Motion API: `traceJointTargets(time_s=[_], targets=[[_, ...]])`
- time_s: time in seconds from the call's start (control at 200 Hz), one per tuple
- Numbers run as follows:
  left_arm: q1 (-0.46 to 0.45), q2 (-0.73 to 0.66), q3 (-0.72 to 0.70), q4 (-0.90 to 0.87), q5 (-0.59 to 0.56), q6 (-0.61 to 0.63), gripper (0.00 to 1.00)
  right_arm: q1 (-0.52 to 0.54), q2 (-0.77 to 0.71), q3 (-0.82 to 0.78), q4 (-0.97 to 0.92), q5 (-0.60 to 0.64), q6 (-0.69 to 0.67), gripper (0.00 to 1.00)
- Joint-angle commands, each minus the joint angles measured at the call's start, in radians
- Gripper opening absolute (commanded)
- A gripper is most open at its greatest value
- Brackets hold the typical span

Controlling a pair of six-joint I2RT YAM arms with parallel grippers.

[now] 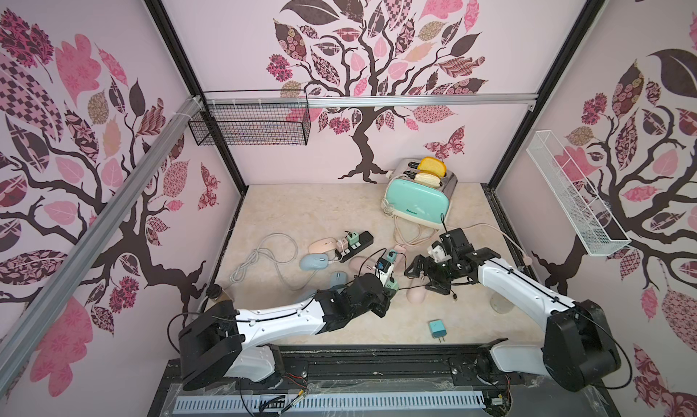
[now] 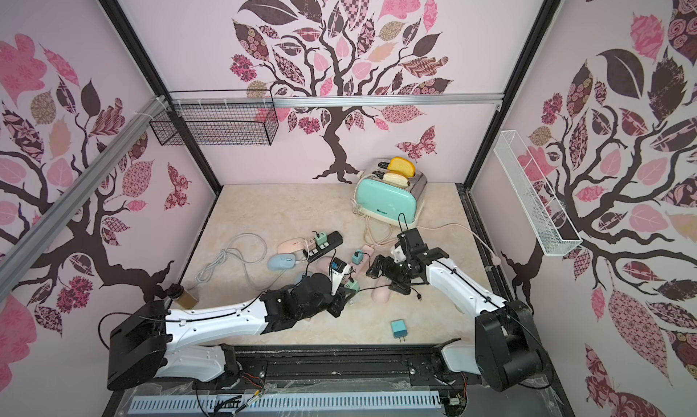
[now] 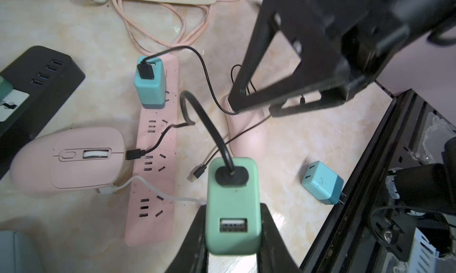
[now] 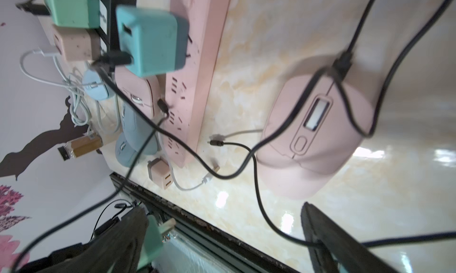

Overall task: Unplug the wireless mouse
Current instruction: Remove the plug from the socket, then remove the power cord from the plug.

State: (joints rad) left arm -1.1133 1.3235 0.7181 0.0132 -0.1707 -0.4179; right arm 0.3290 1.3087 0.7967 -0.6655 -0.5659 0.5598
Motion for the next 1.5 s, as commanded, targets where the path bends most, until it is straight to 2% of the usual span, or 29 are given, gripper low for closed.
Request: traceJointTargets(time_s=[0.0, 0.17, 0.35, 0.595, 0.785, 1.035, 1.155, 1.326, 1.491], targets=[[0.013, -0.051, -0.021, 0.012, 0.014, 0.009, 0.00, 0.004, -0.034, -0.015, 0.001, -0.170, -0.003, 1.00], [0.016, -0.112, -0.083, 0.057, 0.084, 0.003, 0.00, 0.007, -0.121, -0.075, 0.161, -0.222, -0.008, 1.00], [0.016, -0.131, -0.130, 0.087, 0.086, -0.016, 0.00, 0.012, -0.169, -0.102, 0.287, -0.214, -0.022, 1.00], [0.016, -0.151, -0.167, 0.140, 0.129, -0.020, 0.00, 0.013, -0.181, -0.096, 0.285, -0.226, -0.072, 0.99], [0.015, -0.087, -0.188, 0.274, 0.156, -0.016, 0.00, 0.018, -0.184, -0.107, 0.389, -0.253, 0.003, 1.00], [0.016, -0.025, -0.153, 0.263, 0.113, 0.009, 0.00, 0.047, -0.204, -0.089, 0.374, -0.244, -0.002, 1.00], [0.016, -0.059, -0.166, 0.220, 0.070, 0.004, 0.00, 0.055, -0.223, -0.090, 0.361, -0.229, -0.025, 1.00], [0.015, -0.134, -0.190, 0.160, 0.010, -0.016, 0.00, 0.099, -0.204, -0.054, 0.256, -0.113, -0.098, 1.00], [0.014, -0.167, -0.216, 0.162, 0.031, -0.004, 0.00, 0.138, -0.183, -0.037, 0.265, -0.060, -0.078, 1.00]])
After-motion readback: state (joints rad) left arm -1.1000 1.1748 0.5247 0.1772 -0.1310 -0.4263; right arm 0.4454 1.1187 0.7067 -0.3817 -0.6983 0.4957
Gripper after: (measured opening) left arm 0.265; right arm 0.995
